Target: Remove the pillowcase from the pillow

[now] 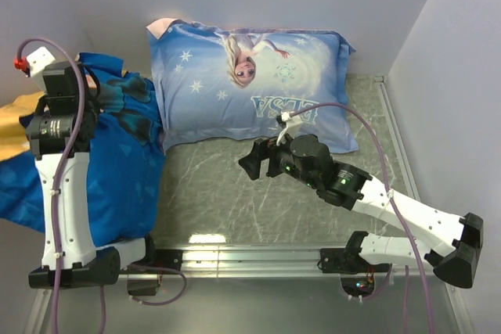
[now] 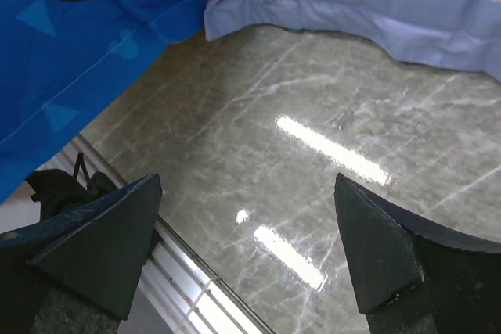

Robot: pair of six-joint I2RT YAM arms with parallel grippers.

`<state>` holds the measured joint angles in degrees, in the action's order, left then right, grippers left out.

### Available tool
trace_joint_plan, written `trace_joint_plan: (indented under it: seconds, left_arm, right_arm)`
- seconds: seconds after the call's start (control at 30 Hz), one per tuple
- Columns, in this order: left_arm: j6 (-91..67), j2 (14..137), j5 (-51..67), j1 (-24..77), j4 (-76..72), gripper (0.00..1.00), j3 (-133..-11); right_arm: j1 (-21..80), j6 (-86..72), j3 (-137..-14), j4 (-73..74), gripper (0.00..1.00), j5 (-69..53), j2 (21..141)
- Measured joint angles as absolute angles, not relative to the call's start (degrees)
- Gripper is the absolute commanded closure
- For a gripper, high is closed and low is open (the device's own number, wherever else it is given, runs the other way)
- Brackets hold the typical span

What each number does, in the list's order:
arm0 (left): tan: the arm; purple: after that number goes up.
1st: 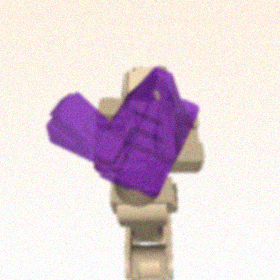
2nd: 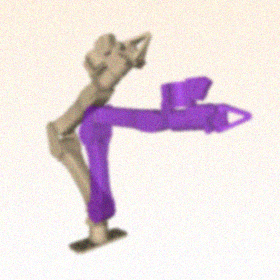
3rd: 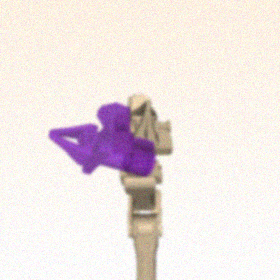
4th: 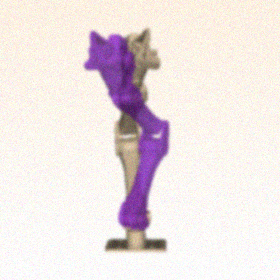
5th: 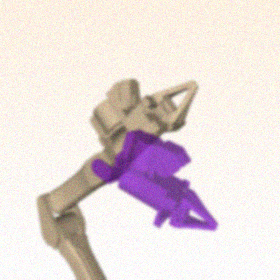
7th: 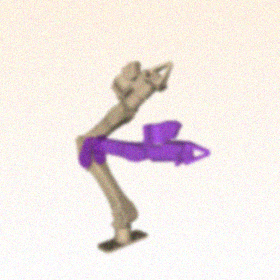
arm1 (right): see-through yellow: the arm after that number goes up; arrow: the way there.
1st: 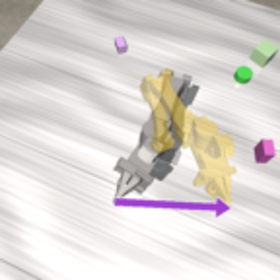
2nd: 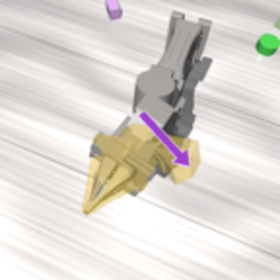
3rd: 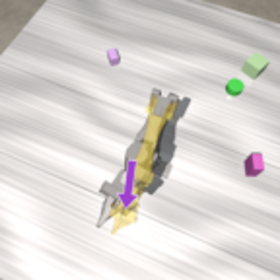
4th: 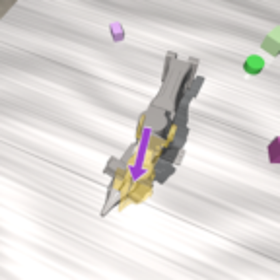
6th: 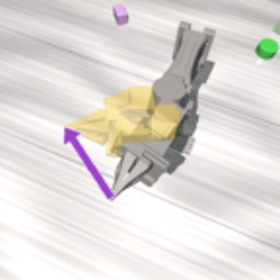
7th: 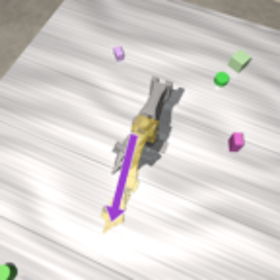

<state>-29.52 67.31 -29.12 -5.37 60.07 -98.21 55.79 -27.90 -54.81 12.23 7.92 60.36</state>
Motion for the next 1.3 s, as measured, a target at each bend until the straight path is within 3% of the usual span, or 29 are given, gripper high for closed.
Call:
trace_joint_plan:
  seconds: [0.23, 0.77, 1.3]
  left_arm:
    - [-32.9, 64.8, -26.7, 1.0, 60.4, 1.0, -99.3]
    - [-38.4, 65.7, -34.4, 18.8, 58.9, 1.0, -96.9]
    - [-38.3, 69.2, -38.5, 26.3, 56.9, 1.0, -96.9]
  right_arm:
    - [59.3, -26.2, -59.9, 11.4, 0.02, 9.2, 64.5]
    - [82.3, -14.5, -66.9, 2.2, 0.0, 19.9, 71.7]
    - [85.4, -3.5, -78.1, 3.3, 0.0, 26.2, 85.1]
